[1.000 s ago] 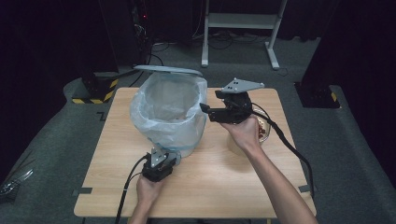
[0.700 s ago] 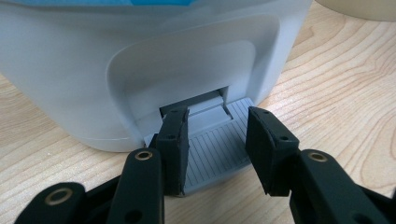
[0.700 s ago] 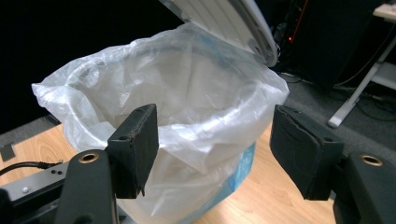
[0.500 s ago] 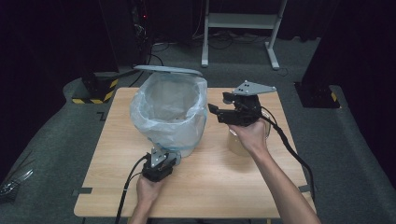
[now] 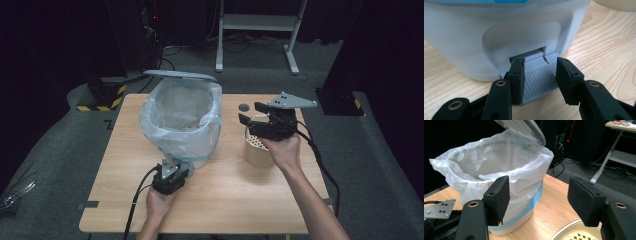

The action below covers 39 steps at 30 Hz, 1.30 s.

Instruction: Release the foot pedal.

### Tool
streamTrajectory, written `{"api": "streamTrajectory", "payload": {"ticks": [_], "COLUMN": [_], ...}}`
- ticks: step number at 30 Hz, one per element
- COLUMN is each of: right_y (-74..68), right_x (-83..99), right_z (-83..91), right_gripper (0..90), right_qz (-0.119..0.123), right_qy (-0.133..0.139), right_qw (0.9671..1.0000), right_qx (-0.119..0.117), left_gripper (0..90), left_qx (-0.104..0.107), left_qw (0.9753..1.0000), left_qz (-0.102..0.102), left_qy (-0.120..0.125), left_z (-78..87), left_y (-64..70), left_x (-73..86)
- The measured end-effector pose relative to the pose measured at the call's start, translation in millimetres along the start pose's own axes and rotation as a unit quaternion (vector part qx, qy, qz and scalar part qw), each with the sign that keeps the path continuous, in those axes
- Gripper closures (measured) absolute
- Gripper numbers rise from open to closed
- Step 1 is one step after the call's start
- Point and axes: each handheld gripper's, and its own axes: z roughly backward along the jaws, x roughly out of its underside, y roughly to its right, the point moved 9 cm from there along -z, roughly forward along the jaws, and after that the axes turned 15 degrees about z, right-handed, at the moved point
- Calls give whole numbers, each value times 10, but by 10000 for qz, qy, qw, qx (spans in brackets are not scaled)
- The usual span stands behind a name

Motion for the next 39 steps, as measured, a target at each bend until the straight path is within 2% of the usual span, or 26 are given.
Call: {"api": "streamTrajectory", "payload": {"ticks": [9, 12, 23, 30, 39], "right_y": [37, 51, 201, 236, 306], "right_x": [27, 56, 362, 519, 713], "right_z": [130, 169, 326, 403, 501], "right_gripper": [348, 351, 360, 365, 369], "right_qz": [71, -26, -273, -341, -573], "right_qy": [39, 101, 76, 23, 28], "right_qw": [9999, 9999, 9989, 9981, 9965], "right_qx": [145, 134, 377, 507, 606], "left_gripper": [590, 590, 590, 590, 589], "left_qx": [-3, -7, -10, -9, -12], "left_qw": [10000, 10000, 10000, 10000, 10000], "left_qz": [3, -7, -3, -4, -8], "left_qy": [1, 0, 1, 0, 0], "left_z": [1, 1, 1, 1, 1], "left_y": [1, 0, 1, 1, 0], "left_x": [0, 0, 0, 0, 0]}}
